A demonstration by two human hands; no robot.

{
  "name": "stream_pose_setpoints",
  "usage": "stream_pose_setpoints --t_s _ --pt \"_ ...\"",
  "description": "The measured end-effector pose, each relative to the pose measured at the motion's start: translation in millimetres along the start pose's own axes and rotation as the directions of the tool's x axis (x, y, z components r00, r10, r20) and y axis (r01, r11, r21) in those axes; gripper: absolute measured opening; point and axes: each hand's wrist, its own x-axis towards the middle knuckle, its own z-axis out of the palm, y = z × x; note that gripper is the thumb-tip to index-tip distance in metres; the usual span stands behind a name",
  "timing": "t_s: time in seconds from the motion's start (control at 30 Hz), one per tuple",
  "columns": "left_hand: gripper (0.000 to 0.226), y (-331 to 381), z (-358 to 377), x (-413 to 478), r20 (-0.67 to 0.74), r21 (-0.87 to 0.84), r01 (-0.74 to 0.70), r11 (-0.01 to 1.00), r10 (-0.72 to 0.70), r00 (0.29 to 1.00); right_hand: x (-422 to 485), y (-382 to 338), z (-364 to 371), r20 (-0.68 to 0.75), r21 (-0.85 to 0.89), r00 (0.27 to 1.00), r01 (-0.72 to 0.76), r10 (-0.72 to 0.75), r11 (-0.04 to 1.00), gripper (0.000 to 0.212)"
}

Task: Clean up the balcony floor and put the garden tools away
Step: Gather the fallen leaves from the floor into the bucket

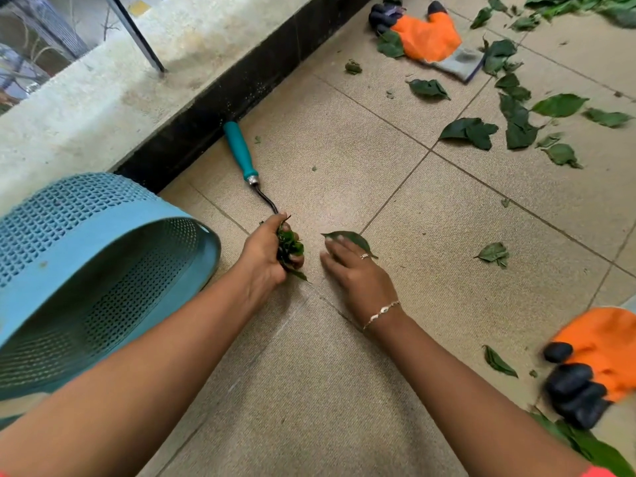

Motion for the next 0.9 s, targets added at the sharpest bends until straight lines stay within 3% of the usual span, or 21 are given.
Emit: stream_pose_setpoints --t_s 0.07,0.13,0.2,0.3,0.4,0.47,0.53,0.6,0.73,0.8,0.87,0.9 --pt "0.042 0 1 0 0.004 0.009 -0.001 1.000 0.001 1.000 -4 8 -2 -0.154 0.056 0.987 0.050 -0.041 0.997 0.033" --pt "0.044 -3 3 0 0.009 0.042 -0.012 0.999 0.012 1.000 4 12 -15 -0.193 0.073 0.981 0.052 -0.037 0.996 0.026" --pt "0.041 -9 7 0 0.023 0.079 -0.016 0.997 0.014 1.000 14 12 -24 -0.186 0.216 0.977 -0.064 0.106 0.974 0.024" --pt "0.034 -17 16 -1 0.044 0.108 -0.013 0.994 0.008 0.999 22 7 -41 -0.073 0.603 0.869 -0.353 0.490 0.715 0.026" --pt "0.027 -21 24 -2 0.050 0.127 -0.031 0.991 0.024 0.998 30 2 -52 0.039 0.793 0.824 -0.369 0.565 0.485 0.027" --pt "0.022 -24 30 -5 0.100 0.131 -0.019 0.991 0.006 0.995 35 0 -54 0.102 0.824 0.832 -0.378 0.546 0.423 0.029" --pt "0.021 -28 37 -6 0.156 0.140 0.016 0.990 -0.038 0.987 40 0 -54 0.136 0.764 0.841 -0.425 0.523 0.485 0.025" --pt "0.025 -31 42 -7 0.212 0.152 0.074 0.986 -0.105 0.972 43 4 -54 0.110 0.659 0.871 -0.425 0.479 0.621 0.022" --pt "0.029 -41 56 0 0.236 0.218 0.097 0.971 -0.149 0.960 37 22 -54 0.049 0.321 0.904 -0.417 0.424 0.851 0.017" --pt "0.026 -49 66 4 0.206 0.248 0.086 0.965 -0.140 0.969 30 36 -60 0.094 0.354 0.906 -0.418 0.413 0.837 0.017" --pt "0.024 -55 77 8 0.164 0.264 0.074 0.962 -0.121 0.979 16 55 -76 0.127 0.576 0.898 -0.413 0.422 0.706 0.018" --pt "0.025 -56 81 10 0.144 0.268 0.071 0.961 -0.113 0.983 6 67 -84 0.074 0.613 0.884 -0.405 0.461 0.678 0.019"
